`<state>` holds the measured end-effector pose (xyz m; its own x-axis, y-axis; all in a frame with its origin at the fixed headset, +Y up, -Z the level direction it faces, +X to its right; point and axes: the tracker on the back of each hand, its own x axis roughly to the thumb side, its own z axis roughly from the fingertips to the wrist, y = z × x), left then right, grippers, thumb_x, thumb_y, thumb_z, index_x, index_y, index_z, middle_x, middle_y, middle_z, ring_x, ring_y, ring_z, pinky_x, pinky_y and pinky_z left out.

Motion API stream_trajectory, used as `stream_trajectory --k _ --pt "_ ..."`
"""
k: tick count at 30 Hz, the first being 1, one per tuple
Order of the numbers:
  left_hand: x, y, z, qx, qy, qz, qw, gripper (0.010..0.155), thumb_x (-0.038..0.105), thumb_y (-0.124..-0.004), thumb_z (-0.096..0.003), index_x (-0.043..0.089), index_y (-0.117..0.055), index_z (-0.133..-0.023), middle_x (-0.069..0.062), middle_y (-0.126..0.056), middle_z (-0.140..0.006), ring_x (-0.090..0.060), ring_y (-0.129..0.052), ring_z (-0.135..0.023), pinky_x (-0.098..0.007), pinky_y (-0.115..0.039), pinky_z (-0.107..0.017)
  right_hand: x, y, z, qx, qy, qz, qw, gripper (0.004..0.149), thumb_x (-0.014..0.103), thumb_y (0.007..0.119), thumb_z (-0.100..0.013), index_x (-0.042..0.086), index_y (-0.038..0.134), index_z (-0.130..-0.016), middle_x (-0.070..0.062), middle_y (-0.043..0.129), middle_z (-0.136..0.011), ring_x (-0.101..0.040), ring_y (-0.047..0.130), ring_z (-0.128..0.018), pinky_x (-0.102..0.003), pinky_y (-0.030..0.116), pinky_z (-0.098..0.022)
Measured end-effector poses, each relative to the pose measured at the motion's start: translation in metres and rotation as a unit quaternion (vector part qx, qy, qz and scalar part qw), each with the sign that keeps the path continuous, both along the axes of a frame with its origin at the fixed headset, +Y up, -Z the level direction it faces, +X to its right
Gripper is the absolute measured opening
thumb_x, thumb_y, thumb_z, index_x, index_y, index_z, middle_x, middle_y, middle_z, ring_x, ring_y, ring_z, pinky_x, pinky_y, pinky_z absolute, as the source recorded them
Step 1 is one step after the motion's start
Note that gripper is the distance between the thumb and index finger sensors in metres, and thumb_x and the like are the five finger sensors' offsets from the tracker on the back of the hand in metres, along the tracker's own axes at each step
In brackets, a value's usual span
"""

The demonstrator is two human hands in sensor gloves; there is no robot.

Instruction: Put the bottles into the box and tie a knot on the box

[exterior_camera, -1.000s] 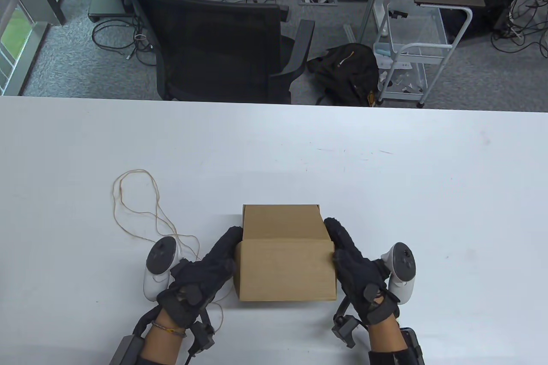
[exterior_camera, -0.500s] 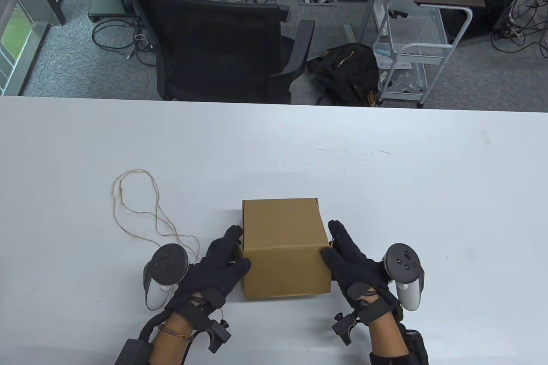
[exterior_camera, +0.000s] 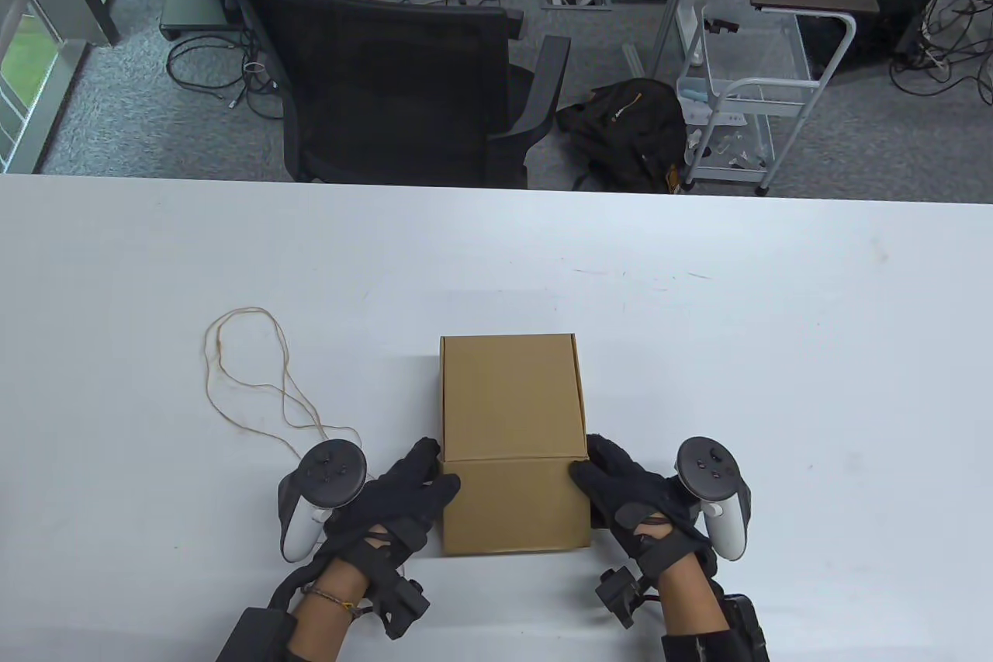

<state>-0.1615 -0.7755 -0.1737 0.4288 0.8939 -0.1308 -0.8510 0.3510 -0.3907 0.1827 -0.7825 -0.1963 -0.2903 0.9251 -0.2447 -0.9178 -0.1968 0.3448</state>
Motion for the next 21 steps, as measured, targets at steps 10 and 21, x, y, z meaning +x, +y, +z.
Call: stream_trajectory --k 10,21 --pt "0.0013 0.0007 0.0036 -0.041 -0.007 0.018 0.999 0.090 0.054 -0.068 -0.0575 -0.014 -0.044 -0.110 -0.047 -0.063 -0.106 -0.059 -0.090 -0.081 -0.059 -0.084 -0.055 -0.0031 0.0016 0.0026 -0.051 0.031 0.015 0.998 0.083 0.048 0.069 -0.054 -0.015 0.047 -0.102 -0.044 0.065 -0.090 -0.058 0.081 -0.067 -0.058 0.082 -0.044" --pt "0.0025 0.0070 0.0052 -0.021 0.004 -0.047 0.999 0.085 0.055 -0.068 -0.0567 -0.014 -0.058 -0.106 -0.045 -0.076 -0.101 -0.057 -0.095 -0.077 -0.059 -0.088 -0.051 -0.0081 0.0072 0.0027 -0.035 0.040 0.039 0.998 0.079 0.044 0.065 -0.053 -0.020 0.049 -0.097 -0.047 0.067 -0.090 -0.062 0.081 -0.067 -0.062 0.082 -0.043"
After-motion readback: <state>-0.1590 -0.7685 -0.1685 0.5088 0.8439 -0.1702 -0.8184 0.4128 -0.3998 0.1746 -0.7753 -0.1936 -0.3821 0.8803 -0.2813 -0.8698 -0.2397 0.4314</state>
